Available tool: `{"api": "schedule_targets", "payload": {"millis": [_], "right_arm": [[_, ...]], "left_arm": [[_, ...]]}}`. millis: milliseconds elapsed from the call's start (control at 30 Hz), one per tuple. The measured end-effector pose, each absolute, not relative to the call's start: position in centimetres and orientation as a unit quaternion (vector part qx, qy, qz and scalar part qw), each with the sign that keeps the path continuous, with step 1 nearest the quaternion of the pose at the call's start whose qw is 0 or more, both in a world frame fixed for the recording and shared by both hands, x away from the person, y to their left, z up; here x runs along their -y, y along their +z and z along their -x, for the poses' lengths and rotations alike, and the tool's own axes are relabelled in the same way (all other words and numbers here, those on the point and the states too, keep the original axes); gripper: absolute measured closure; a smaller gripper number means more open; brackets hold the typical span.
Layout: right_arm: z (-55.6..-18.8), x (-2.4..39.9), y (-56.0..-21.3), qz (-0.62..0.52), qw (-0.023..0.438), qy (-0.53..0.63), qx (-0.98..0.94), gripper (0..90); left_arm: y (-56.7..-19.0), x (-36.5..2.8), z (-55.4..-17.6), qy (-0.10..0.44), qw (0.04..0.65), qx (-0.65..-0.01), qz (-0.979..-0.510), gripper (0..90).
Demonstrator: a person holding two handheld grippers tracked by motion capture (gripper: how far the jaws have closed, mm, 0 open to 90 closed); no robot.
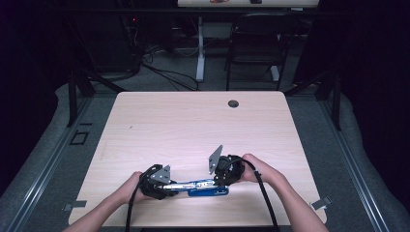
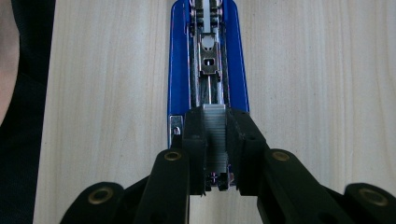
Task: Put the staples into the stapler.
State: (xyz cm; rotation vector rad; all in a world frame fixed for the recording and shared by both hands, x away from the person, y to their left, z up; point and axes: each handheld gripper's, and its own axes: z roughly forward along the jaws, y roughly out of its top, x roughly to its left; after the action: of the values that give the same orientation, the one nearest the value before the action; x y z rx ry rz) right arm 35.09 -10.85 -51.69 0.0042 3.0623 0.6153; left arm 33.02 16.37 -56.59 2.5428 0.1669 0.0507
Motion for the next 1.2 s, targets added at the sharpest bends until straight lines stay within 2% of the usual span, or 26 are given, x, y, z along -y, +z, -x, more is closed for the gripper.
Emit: {"api": "schedule_targets", "payload": {"millis": [700,1200], "right_arm": [[-35.18,11.19,-51.78,-0.003,0.006,0.188,-0.982,77.0],[-35.41,11.49,-51.30,-0.020,0.008,0.201,-0.979,70.3]], "left_arm": [[-56.58,-16.35,-33.01,0.019,0.292,-0.064,-0.954,63.4],[-56.57,-16.34,-32.98,0.019,0.291,-0.063,-0.954,63.4]]}}
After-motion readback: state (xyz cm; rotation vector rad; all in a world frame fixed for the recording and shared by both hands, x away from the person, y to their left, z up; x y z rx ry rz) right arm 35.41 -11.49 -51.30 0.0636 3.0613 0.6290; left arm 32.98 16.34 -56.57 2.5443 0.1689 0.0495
